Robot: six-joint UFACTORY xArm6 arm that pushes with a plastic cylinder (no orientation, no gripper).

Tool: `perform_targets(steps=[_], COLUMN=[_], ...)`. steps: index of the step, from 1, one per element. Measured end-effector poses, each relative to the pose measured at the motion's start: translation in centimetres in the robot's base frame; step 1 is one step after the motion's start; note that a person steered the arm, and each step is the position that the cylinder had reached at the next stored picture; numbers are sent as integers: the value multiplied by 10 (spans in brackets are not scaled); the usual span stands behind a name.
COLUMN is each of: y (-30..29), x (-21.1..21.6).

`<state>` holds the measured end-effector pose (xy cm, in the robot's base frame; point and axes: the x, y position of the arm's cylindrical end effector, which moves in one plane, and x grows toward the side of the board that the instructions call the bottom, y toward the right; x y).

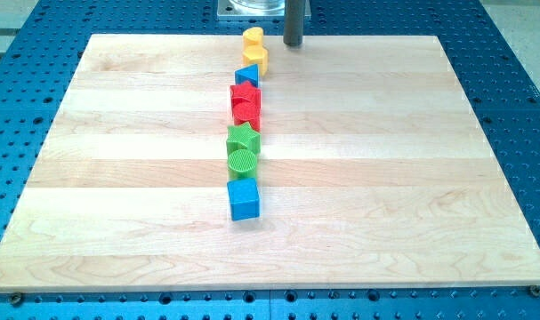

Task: Adjust the yellow blocks in a vertical line

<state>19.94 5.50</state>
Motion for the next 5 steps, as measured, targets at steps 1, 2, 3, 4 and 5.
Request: perform_targets(steps=[1, 2, 3, 4, 5], y=[8, -2, 4, -11, -30], x=[0, 12, 49, 49, 45])
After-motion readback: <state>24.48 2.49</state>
